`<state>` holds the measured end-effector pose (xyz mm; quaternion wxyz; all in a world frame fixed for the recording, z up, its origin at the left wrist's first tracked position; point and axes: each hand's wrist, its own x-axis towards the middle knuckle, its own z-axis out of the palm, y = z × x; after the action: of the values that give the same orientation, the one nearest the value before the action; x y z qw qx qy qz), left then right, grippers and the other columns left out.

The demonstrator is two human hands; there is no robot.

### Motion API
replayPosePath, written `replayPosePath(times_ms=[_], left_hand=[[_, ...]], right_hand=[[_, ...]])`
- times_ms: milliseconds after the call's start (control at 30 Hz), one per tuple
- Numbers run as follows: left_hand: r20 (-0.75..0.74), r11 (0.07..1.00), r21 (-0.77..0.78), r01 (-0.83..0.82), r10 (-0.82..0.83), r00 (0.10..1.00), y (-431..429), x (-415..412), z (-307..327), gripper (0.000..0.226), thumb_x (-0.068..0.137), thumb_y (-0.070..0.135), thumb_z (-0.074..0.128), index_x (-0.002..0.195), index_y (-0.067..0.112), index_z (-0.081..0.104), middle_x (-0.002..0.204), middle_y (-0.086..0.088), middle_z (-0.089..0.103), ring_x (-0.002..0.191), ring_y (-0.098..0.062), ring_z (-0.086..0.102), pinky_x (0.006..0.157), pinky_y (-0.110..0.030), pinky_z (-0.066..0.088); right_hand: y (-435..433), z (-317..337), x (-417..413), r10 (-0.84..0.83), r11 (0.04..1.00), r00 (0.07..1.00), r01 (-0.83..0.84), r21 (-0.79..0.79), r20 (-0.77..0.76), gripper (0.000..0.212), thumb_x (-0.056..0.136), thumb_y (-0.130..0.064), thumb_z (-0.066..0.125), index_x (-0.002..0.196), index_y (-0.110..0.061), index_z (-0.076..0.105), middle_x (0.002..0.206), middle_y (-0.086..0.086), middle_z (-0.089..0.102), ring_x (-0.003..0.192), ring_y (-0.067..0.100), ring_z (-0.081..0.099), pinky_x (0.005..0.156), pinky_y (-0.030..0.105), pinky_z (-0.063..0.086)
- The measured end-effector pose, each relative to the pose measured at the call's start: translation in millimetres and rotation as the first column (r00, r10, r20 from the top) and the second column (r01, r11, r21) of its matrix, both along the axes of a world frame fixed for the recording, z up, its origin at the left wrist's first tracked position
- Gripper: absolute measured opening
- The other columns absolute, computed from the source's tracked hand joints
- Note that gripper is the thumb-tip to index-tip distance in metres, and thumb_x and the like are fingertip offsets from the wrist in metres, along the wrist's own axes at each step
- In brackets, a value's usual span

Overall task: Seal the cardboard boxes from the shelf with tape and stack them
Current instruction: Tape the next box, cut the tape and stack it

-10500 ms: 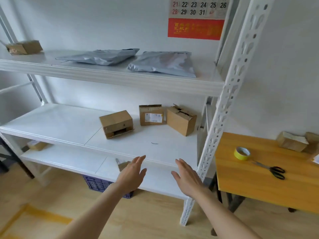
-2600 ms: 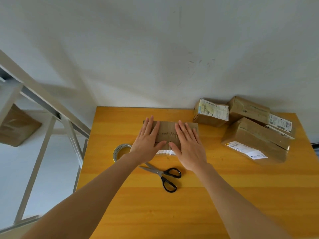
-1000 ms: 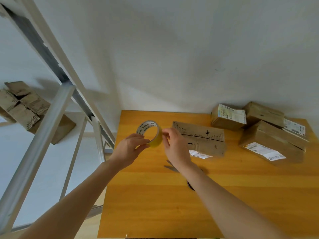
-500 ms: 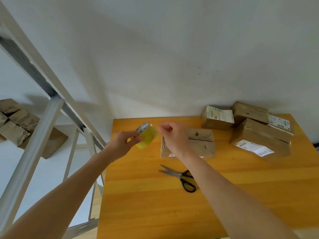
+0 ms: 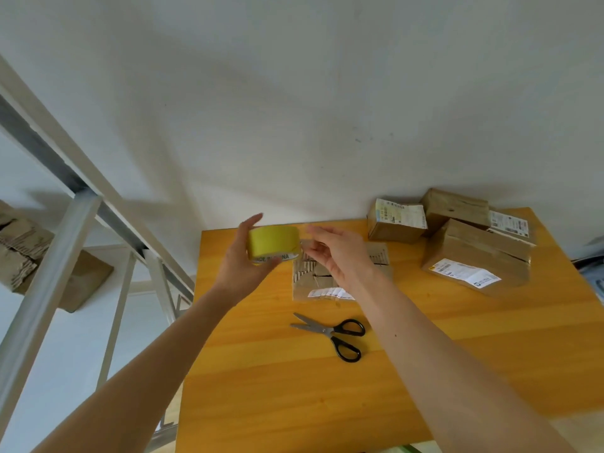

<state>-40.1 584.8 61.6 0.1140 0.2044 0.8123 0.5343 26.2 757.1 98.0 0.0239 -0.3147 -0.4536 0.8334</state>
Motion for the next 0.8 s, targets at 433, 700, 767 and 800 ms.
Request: replayPosePath(times_ms=[433,700,767,800], left_hand=[[-0.118,0.905,-0.389,-0.172,0.136,0.984,15.9,-15.1,-22.0,0.04,0.085,-0.011,0.043,0.113,0.018,0.038,0.079,-0.002,0.051,0.063,-0.019,0.053,0.042,-0.031,0.04],[-0.25,0.829,-0.497,-0.256,0.146,0.957,6.1,-22.7,-22.2,0.035,0.083,-0.012,0.042,0.102,0.016,0.037,0.089,-0.011,0.053,0.068,-0.03,0.048,0.051,-0.034,0.036],[-0.312,0.792,-0.565,-0.231,0.054,0.949,-2.3,-25.2,-23.0,0.034,0.085,-0.01,0.046,0.108,0.014,0.039,0.099,-0.013,0.053,0.071,-0.03,0.048,0.055,-0.037,0.036],[-0.332,0.777,-0.591,-0.219,0.013,0.943,-2.4,-24.9,-23.1,0.034,0.086,-0.008,0.048,0.111,0.014,0.039,0.102,-0.013,0.052,0.069,-0.029,0.047,0.055,-0.037,0.035]], right_hand=[[36.7,-3.7,18.4,-0.253,0.935,0.961,0.213,0.284,0.114,0.007,0.083,-0.005,0.073,0.08,-0.009,0.068,0.07,0.003,0.065,0.065,0.01,0.065,0.074,0.03,0.061],[62.8,-8.6,37.2,-0.378,0.914,0.913,0.343,0.217,0.15,0.011,0.079,-0.006,0.076,0.087,-0.006,0.068,0.074,0.004,0.067,0.069,0.012,0.067,0.062,0.022,0.059],[78.0,-13.3,46.7,-0.375,0.916,0.908,0.332,0.227,0.186,0.014,0.079,-0.006,0.077,0.09,-0.004,0.068,0.082,0.008,0.068,0.077,0.016,0.068,0.065,0.025,0.06],[82.9,-17.0,51.4,-0.367,0.918,0.907,0.319,0.235,0.204,0.014,0.079,-0.006,0.077,0.091,-0.004,0.069,0.085,0.009,0.068,0.079,0.017,0.069,0.068,0.026,0.061]])
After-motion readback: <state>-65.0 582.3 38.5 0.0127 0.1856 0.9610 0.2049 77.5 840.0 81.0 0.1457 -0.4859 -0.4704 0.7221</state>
